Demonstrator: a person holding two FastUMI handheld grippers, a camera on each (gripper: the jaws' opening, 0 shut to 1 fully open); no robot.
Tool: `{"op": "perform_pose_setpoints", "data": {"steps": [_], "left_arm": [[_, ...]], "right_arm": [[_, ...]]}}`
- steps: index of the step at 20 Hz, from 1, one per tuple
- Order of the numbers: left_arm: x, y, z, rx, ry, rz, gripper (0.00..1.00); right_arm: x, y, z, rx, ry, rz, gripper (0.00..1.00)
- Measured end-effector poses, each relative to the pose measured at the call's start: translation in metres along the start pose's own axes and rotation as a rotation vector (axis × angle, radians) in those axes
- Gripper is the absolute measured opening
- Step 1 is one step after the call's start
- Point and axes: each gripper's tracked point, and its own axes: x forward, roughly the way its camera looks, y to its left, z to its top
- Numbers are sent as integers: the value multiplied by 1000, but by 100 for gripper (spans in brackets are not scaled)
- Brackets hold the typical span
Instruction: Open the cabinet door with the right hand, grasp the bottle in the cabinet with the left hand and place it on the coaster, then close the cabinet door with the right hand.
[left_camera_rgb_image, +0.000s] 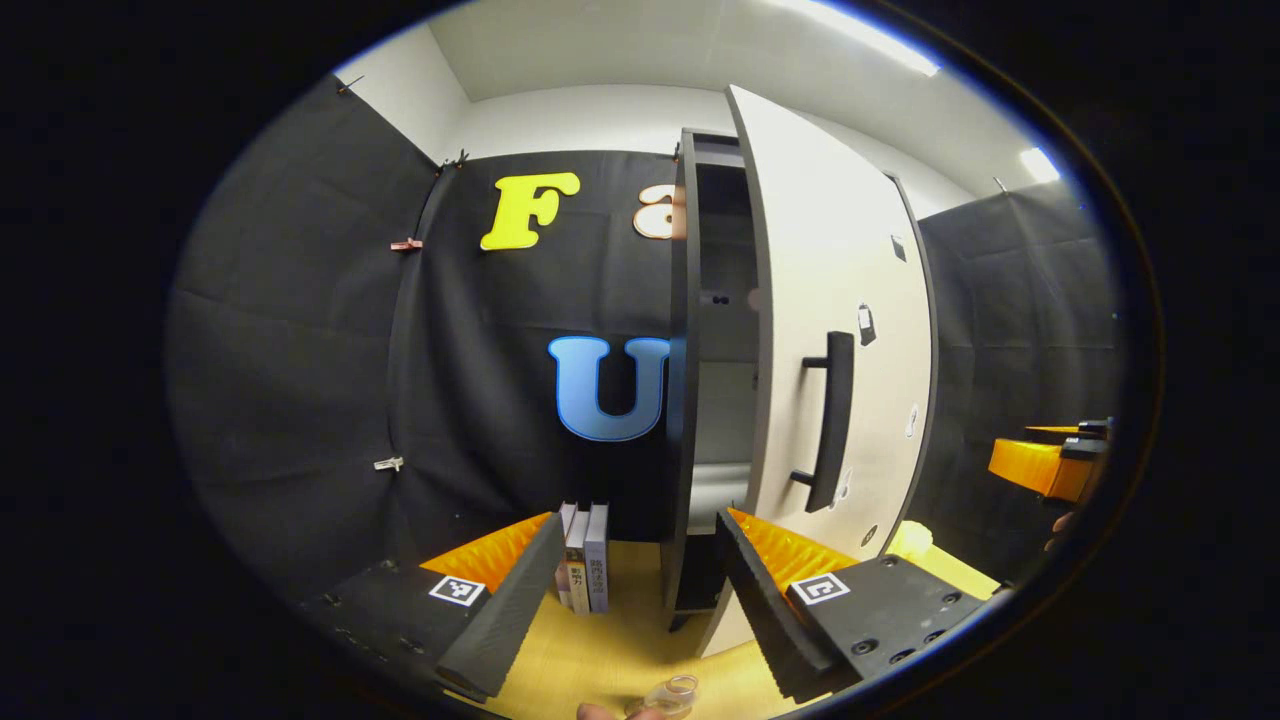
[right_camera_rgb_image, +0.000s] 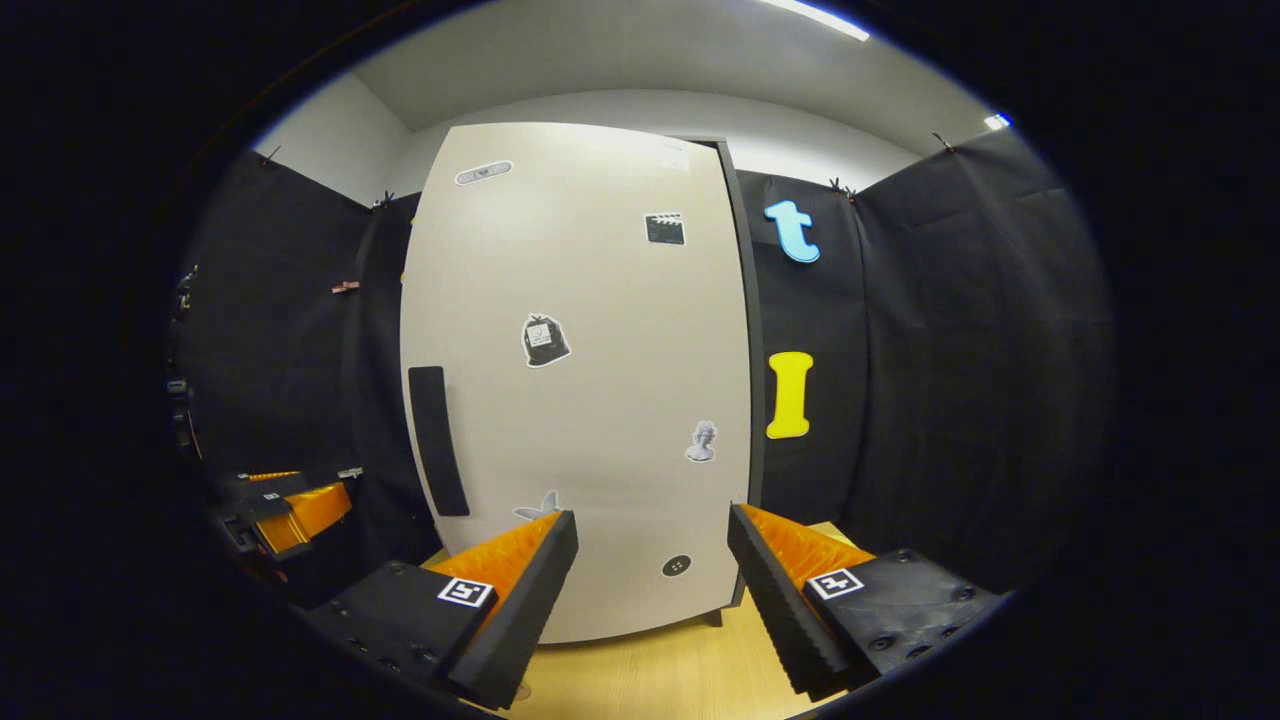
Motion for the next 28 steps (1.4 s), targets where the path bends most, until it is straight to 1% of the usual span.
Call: {"op": "perform_pose_setpoints", "data": {"steps": [1, 3, 5, 7, 8, 10, 16, 18, 21, 28], "left_arm": [[0, -2, 0, 1, 0, -1, 95], [0, -5, 1, 2, -7, -4, 95], [-2, -5, 4, 4, -19, 2, 94], [-3, -5, 8, 7, -33, 7, 95], [-4, -6, 10, 9, -40, 8, 94], [-6, -7, 13, 21, -48, 12, 95], [-7, -13, 6, 32, -28, 5, 95], [-6, -15, 7, 43, -28, 3, 94], [-6, -17, 6, 46, -26, -3, 95], [-6, -19, 4, 49, -19, -8, 95]], "right_arm": [[-1, -4, -1, -11, -3, -11, 98], [-3, -13, 0, -34, -13, -38, 98], [-4, -17, 0, -44, -19, -47, 98], [-5, -18, -2, -52, -15, -46, 98], [-4, -19, -3, -56, -12, -50, 98], [-4, -20, -4, -57, -10, -50, 98], [-7, -21, -3, -42, -10, -42, 98], [-7, -22, -1, -37, -12, -42, 98], [-5, -25, -1, -30, -9, -43, 98], [-4, -28, 6, -29, -16, -45, 98]]}}
